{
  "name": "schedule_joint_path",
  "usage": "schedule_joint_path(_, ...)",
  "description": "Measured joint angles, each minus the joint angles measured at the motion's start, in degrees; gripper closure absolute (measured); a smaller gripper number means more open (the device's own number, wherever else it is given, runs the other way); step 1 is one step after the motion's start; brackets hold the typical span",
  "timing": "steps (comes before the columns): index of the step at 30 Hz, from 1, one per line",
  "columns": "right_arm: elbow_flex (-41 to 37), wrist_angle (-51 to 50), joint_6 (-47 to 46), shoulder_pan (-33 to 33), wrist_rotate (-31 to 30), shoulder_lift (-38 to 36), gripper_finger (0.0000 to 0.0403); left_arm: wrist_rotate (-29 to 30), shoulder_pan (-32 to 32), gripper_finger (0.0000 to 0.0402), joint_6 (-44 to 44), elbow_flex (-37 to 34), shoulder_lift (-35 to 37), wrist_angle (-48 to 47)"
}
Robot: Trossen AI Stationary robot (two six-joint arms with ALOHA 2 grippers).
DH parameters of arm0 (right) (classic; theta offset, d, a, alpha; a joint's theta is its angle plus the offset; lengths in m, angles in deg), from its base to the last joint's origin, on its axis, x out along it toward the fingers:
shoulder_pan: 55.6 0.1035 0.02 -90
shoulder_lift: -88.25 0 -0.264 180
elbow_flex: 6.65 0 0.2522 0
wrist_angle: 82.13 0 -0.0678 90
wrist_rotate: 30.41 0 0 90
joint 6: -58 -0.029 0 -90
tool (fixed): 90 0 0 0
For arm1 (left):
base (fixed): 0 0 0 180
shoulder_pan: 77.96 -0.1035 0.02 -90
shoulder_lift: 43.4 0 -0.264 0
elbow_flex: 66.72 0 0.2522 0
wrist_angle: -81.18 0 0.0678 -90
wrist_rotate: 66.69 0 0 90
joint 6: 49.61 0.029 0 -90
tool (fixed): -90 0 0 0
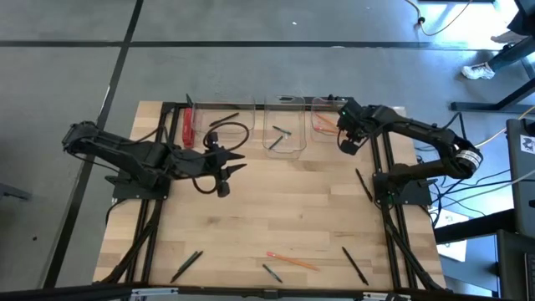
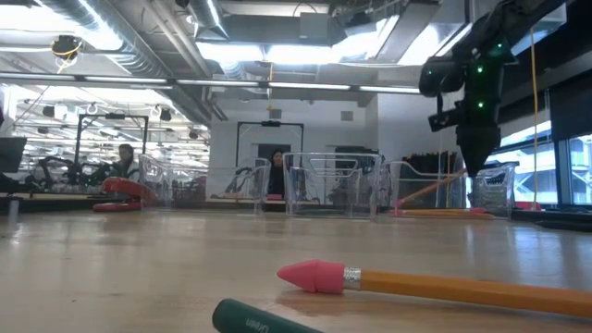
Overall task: Sort crayons/erasers/pens/pencils in bins
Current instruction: Put the orange pencil into the right transparent bin, then put the green crayon into the middle transparent bin
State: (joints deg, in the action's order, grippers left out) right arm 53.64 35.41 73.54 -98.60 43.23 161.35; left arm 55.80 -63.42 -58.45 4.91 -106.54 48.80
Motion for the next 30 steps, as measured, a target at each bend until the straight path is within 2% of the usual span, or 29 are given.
schedule_joint_path(12, -0.9, 2.5, 0.0, 0.0, 0.2, 0.0, 0.0351, -0.1, -3.2, 0.03, -1.3, 0.0, 0.0, -0.6)
schedule_joint_path(25, -0.9, 5.7, 0.0, 0.0, -0.4, 0.0, 0.0334, -0.2, -3.4, 0.03, -4.7, 0.0, 0.0, -6.0)
schedule_joint_path(30, -0.9, 5.7, 0.0, 0.0, -0.4, 0.0, 0.0358, -0.2, -3.4, 0.03, -4.7, 0.0, 0.0, -6.5)
